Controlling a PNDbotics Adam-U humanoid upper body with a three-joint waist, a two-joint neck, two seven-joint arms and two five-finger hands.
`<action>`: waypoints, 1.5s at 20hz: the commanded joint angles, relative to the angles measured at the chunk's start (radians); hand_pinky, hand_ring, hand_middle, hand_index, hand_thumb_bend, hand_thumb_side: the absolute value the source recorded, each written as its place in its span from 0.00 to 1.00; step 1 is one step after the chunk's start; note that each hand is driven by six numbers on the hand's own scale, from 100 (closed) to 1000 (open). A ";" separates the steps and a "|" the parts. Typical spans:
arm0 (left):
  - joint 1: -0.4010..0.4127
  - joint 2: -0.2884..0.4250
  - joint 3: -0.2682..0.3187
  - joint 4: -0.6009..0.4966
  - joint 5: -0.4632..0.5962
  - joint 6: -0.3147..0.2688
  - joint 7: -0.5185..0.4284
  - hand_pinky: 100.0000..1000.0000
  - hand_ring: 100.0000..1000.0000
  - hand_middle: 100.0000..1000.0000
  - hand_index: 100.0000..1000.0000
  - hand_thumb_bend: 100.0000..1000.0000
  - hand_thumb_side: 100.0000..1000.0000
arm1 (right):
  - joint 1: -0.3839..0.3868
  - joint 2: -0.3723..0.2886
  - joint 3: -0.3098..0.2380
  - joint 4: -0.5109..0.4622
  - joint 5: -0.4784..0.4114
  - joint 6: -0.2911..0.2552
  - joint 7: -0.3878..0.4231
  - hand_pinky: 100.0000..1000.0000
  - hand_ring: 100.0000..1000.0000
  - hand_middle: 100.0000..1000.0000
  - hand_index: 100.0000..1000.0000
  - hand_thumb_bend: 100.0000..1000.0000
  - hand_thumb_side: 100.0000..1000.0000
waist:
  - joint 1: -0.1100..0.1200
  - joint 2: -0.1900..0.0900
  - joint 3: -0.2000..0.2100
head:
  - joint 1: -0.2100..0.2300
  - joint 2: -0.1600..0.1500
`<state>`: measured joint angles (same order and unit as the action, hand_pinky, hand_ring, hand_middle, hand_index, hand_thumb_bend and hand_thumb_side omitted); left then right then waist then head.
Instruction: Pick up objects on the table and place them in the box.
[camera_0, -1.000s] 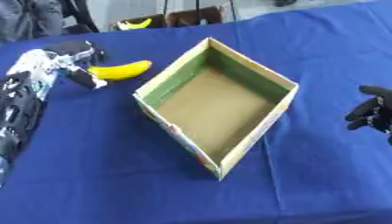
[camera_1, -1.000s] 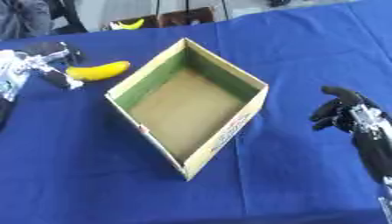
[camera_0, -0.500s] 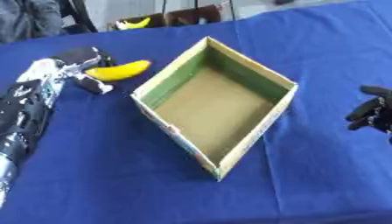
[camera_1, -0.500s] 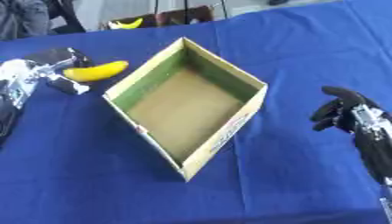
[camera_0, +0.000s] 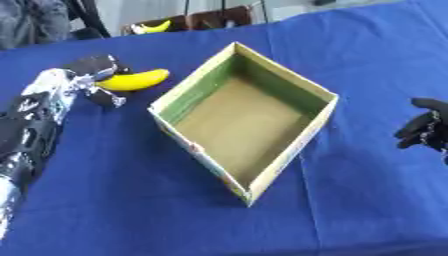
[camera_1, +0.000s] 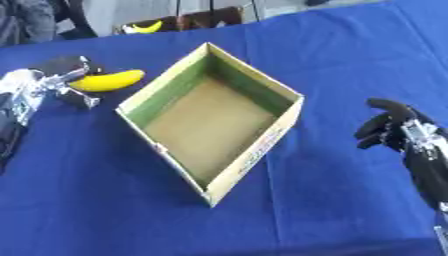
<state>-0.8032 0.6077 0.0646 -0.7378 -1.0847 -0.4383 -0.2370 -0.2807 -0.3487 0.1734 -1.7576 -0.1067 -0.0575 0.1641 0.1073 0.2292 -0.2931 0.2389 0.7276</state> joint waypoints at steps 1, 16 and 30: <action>-0.019 0.049 0.004 -0.040 0.027 -0.001 -0.008 0.58 0.51 0.48 0.68 0.00 0.14 | -0.006 -0.012 -0.005 -0.015 -0.001 -0.002 0.004 0.51 0.57 0.49 0.84 0.00 0.90 | -0.009 -0.025 0.004 | -0.003 -0.006; -0.044 0.087 -0.040 -0.226 0.183 -0.061 -0.102 0.58 0.51 0.48 0.68 0.00 0.15 | 0.009 -0.011 -0.009 -0.012 -0.007 -0.003 0.005 0.51 0.57 0.49 0.84 0.00 0.87 | -0.026 -0.059 0.020 | -0.011 0.006; -0.123 -0.071 -0.219 -0.398 0.253 -0.175 -0.279 0.59 0.52 0.49 0.69 0.00 0.14 | 0.013 -0.001 0.004 -0.006 -0.013 0.000 0.019 0.51 0.57 0.49 0.84 0.00 0.88 | -0.029 -0.076 -0.003 | 0.013 0.015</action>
<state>-0.8987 0.5326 -0.1482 -1.1124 -0.8377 -0.6005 -0.4963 -0.2615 -0.3451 0.1775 -1.7557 -0.1128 -0.0564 0.1796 0.0836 0.1720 -0.2979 0.2470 0.7380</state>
